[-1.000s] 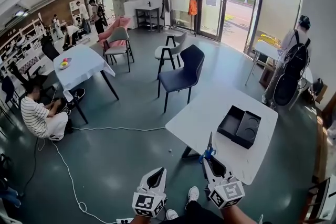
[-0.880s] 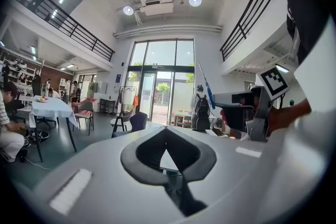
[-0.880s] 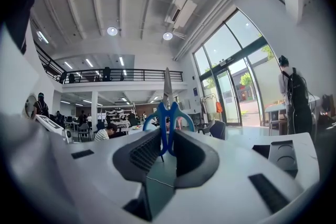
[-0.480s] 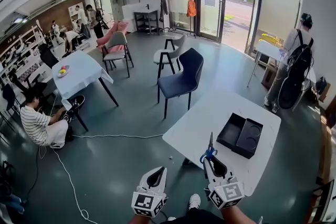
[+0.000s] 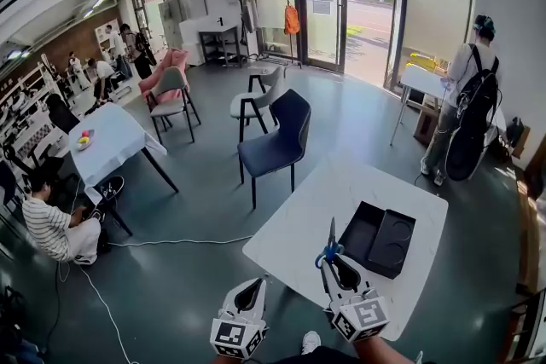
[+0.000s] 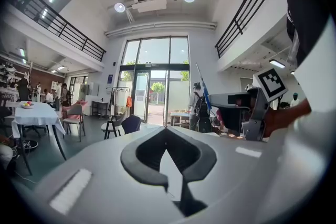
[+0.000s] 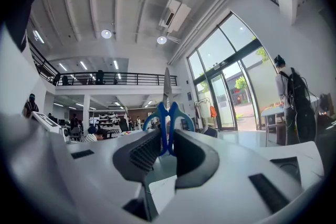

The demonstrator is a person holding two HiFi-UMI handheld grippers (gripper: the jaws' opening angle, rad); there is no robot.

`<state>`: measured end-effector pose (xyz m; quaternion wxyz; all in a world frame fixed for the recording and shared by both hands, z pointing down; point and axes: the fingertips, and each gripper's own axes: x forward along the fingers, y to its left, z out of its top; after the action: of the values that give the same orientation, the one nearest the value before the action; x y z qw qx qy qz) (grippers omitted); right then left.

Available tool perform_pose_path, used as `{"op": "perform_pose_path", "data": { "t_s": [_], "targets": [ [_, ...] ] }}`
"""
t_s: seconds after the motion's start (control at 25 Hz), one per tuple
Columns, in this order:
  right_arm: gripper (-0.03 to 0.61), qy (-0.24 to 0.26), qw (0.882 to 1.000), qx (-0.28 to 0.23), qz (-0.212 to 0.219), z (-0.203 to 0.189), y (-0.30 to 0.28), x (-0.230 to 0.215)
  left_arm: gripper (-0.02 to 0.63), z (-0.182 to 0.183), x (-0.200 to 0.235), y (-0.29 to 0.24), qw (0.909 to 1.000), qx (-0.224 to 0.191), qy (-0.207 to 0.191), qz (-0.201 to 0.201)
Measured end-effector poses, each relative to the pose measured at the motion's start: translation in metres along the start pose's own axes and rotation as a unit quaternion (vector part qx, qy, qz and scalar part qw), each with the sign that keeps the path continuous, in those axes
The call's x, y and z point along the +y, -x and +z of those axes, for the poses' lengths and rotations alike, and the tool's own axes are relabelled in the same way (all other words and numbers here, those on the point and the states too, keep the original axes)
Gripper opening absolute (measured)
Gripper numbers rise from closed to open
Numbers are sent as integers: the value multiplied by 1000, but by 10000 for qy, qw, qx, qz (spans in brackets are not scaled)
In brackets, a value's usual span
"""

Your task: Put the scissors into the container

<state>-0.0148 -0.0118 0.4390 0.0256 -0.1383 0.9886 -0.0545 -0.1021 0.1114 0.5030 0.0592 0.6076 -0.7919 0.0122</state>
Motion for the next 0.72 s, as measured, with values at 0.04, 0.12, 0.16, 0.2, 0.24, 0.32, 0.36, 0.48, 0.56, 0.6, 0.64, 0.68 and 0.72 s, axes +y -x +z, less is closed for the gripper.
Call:
{"op": "perform_pose_path", "data": {
  "t_s": [0.04,0.12,0.16,0.2,0.24,0.32,0.36,0.48,0.56,0.6,0.64,0.68,0.72],
  "targets": [
    [80,-1,10000,4,-17,0,-3,-8,9,1,0,-9,10000,0,-1,-8],
    [80,7,10000,36,-69,-1,-7,-24,9,1,-1,-28,10000,1,8,-27],
    [80,13,9999,64,-92,-2,-8,-31,9,0,-2,-37,10000,6,27,-35],
    [80,15,9999,93,-109,-3,-10,-39,9,-1,-2,-46,10000,17,50,-39],
    [80,7,9999,120,-123,-4,-12,-46,9,-3,-2,-54,10000,39,64,-41],
    [80,-32,9998,157,-155,-7,-14,-60,9,-7,-2,-68,9999,99,62,-51],
    [80,-45,9997,164,-176,-7,-14,-67,9,-8,-3,-74,9999,126,60,-61],
    [80,-36,9994,191,-287,-9,-14,-87,9,-9,-4,-90,9998,182,59,-110],
    [80,-49,9991,219,-366,-9,-13,-98,9,-8,-7,-99,9997,205,47,-158],
    [80,-59,9989,228,-395,-10,-13,-102,9,-9,-7,-103,9996,214,38,-177],
    [80,-62,9988,231,-419,-11,-14,-106,9,-9,-7,-108,9996,217,35,-198],
    [80,-54,9987,230,-446,-12,-16,-109,9,-9,-5,-114,9995,209,46,-227],
    [80,-36,9986,233,-475,-13,-20,-112,9,-9,-4,-120,9994,193,78,-271]
  ]
}}
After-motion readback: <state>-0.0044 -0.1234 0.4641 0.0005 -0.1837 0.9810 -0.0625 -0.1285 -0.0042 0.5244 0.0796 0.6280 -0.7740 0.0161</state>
